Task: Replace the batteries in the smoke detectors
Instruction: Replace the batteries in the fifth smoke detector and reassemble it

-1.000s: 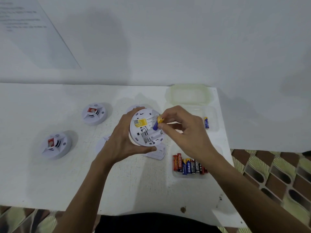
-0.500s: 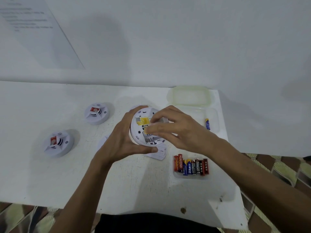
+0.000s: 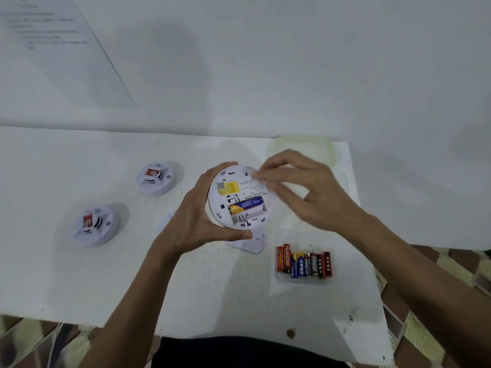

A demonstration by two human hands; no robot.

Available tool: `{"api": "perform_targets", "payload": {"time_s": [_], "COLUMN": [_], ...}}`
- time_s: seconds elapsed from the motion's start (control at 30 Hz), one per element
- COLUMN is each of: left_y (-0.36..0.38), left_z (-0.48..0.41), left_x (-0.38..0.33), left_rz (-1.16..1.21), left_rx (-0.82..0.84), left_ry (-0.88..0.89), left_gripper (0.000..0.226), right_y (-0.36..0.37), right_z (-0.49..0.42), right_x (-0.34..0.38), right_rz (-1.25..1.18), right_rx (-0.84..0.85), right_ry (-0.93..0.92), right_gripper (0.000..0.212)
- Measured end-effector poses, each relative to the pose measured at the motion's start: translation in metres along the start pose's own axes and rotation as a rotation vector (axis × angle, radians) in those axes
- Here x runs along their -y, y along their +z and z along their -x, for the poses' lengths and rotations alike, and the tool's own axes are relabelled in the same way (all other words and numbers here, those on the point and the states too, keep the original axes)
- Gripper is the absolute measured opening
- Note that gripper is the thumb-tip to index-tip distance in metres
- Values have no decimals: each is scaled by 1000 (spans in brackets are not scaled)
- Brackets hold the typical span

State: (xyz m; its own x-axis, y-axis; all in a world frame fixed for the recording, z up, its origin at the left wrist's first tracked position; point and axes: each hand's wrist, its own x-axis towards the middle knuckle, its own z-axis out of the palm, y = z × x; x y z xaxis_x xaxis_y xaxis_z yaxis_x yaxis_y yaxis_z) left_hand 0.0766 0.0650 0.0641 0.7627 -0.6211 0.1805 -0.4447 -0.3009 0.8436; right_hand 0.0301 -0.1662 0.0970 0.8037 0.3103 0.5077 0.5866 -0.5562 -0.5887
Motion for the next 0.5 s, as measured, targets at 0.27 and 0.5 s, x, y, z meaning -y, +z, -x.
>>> {"api": "perform_targets", "payload": {"time_s": [0.27,0.5], "left_y": [0,1], "left_z": [1,0], "left_x": [8,12], "left_rz": [-29,-36], "left_rx": [-33,-19], "left_ry": [-20,-42], "left_gripper": [90,90], "right_y": [-39,-30], "right_z": [21,36], "right_x": [-74,-114], "right_rz": [315,718], "right_rx": [224,611], "right_ry": [840,867], "right_gripper": [26,45]}}
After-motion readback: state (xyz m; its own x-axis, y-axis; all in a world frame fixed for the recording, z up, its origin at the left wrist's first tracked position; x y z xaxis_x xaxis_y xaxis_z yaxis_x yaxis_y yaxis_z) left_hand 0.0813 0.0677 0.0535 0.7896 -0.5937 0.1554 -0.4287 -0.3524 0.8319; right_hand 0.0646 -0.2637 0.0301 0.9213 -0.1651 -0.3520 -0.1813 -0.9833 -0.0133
